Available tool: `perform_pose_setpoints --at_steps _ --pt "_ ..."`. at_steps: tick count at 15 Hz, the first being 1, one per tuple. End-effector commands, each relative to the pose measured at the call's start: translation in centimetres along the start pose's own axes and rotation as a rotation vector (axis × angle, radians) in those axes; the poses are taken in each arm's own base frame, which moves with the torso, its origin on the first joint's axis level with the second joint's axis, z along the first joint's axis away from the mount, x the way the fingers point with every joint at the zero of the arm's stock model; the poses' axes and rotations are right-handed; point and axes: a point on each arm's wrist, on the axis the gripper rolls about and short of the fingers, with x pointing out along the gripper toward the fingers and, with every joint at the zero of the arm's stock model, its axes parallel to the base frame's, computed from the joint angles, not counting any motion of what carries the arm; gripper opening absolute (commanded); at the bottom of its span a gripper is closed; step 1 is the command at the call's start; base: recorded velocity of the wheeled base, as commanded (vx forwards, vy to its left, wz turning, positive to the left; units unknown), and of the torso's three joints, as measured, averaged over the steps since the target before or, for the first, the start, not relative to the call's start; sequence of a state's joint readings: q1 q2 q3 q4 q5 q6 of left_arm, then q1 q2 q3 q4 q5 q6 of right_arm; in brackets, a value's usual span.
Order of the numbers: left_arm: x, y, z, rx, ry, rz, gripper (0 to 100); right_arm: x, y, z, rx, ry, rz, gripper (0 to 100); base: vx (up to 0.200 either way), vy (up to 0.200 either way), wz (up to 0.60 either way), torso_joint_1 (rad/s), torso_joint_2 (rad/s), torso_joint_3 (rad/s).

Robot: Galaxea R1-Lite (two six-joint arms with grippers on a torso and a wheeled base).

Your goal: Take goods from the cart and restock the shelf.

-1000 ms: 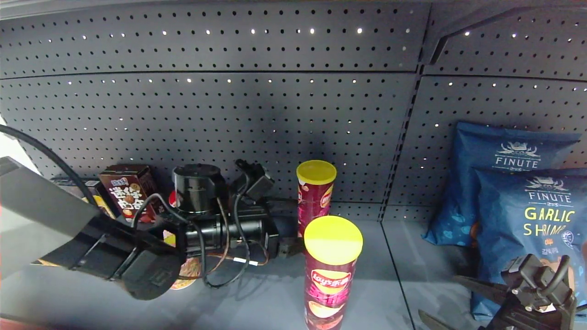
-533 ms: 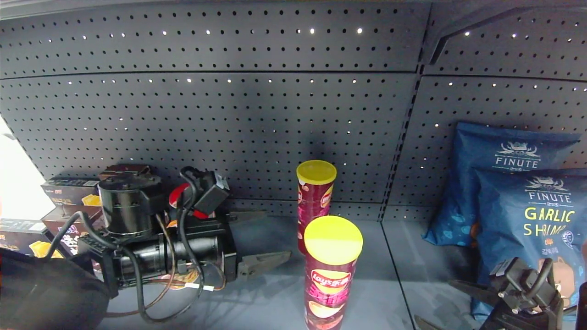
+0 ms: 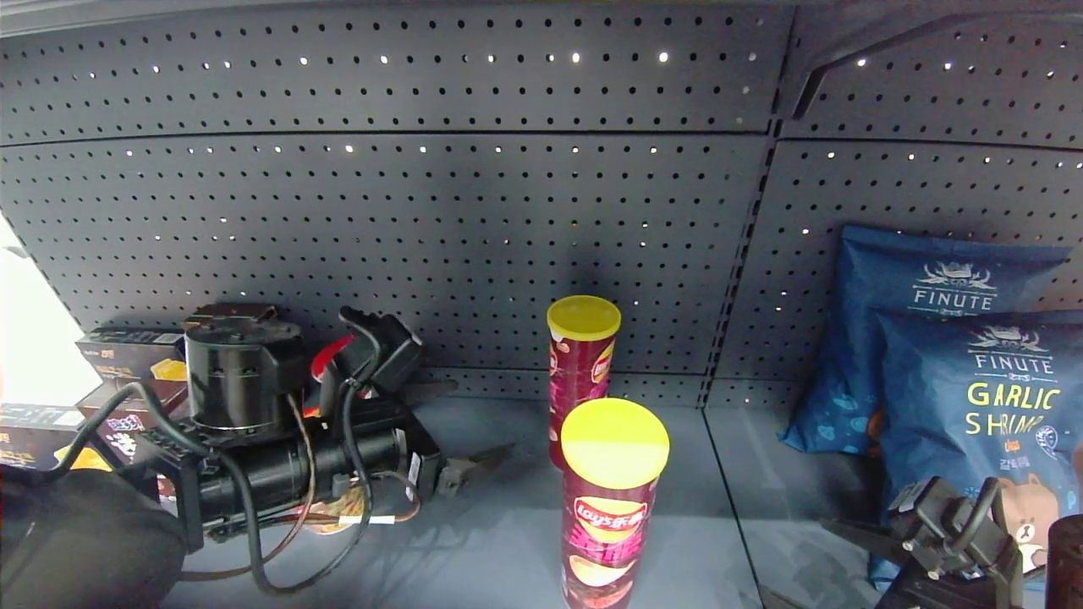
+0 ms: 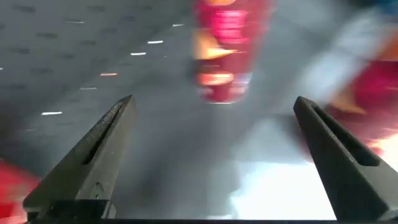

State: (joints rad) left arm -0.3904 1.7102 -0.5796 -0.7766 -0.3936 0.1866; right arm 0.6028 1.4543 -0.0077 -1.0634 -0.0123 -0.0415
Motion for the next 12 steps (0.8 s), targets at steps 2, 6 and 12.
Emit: perform_pose_setpoints --at_steps 2,6,12 --pt "2.5 -0.1 0.3 0.074 0.034 0.093 100 0.4 0.0 0.0 -0.011 0.011 0.001 100 0.000 0.000 0.00 0.000 0.00 0.000" --pt "5.1 -1.3 -0.3 0.090 0.084 0.142 100 0.4 0.0 -0.1 -0.018 0.016 0.001 100 0.000 0.000 0.00 0.000 0.00 0.000" --pt "7.3 -0.5 -1.0 0.087 0.117 0.187 100 0.2 -0.1 -0.3 -0.016 0.020 -0.003 100 0.000 0.000 0.00 0.000 0.00 0.000"
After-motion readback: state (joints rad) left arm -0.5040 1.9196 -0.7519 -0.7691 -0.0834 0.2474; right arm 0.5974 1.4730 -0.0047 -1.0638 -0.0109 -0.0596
